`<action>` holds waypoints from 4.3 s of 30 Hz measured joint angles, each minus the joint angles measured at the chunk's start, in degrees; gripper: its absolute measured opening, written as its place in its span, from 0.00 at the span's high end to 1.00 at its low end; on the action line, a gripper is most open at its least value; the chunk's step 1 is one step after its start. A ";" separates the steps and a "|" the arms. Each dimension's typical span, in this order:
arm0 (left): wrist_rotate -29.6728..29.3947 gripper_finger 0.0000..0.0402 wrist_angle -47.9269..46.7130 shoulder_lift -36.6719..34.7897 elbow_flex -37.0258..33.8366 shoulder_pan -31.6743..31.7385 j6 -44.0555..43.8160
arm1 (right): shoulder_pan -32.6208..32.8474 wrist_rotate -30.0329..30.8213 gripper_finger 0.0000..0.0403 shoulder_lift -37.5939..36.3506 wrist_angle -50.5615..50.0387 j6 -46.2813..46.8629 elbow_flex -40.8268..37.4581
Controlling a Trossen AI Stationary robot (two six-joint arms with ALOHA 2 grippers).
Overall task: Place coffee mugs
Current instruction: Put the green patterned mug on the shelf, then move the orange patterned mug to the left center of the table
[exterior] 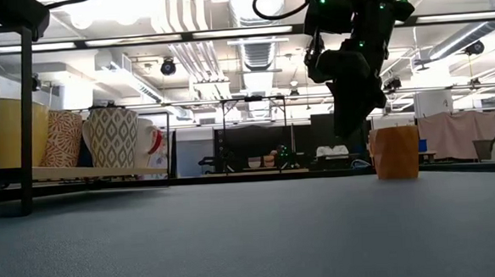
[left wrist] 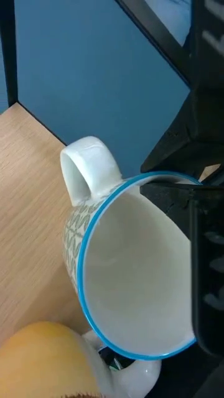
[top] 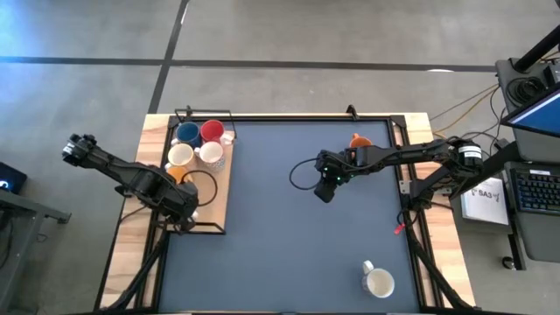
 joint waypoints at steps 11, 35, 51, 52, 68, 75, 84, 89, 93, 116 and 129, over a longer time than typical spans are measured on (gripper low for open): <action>0.00 0.81 -1.62 0.02 0.00 0.00 -5.94 | -0.51 0.07 0.68 0.00 0.00 -2.47 0.00; -14.46 0.78 -6.64 0.12 8.58 -0.04 -3.09 | -4.74 -1.31 0.68 0.00 -0.04 -5.45 0.00; -37.07 0.78 9.65 1.99 11.23 0.02 13.90 | -17.03 2.20 0.68 -5.67 -9.17 -2.04 0.02; -38.19 0.78 10.25 2.12 11.23 0.01 15.17 | -17.97 2.48 0.69 -5.89 -10.05 -2.09 0.02; -42.69 0.78 10.82 2.43 11.23 1.20 18.34 | -23.20 7.98 0.74 -4.75 -22.57 -7.00 9.53; -43.82 0.78 10.84 2.43 11.23 1.25 18.98 | -23.63 7.17 0.68 -1.35 -23.17 -8.32 8.14; -44.01 0.78 11.10 2.43 11.23 1.25 19.00 | -24.00 7.65 0.64 2.48 -22.67 -9.56 7.65; -44.00 0.78 11.32 2.43 11.23 1.25 19.00 | -24.00 7.61 0.73 5.43 -22.01 -10.65 7.67; -44.00 0.78 11.31 2.43 11.23 1.25 19.79 | -23.89 5.50 0.87 7.49 -21.76 -10.57 8.49; -43.95 0.78 11.27 2.38 11.23 1.25 21.99 | -2.95 -1.46 0.95 31.06 -17.66 -18.96 40.69; -43.54 0.78 11.17 2.38 11.23 1.25 22.85 | 2.06 -1.67 0.93 44.32 -19.17 -26.28 63.01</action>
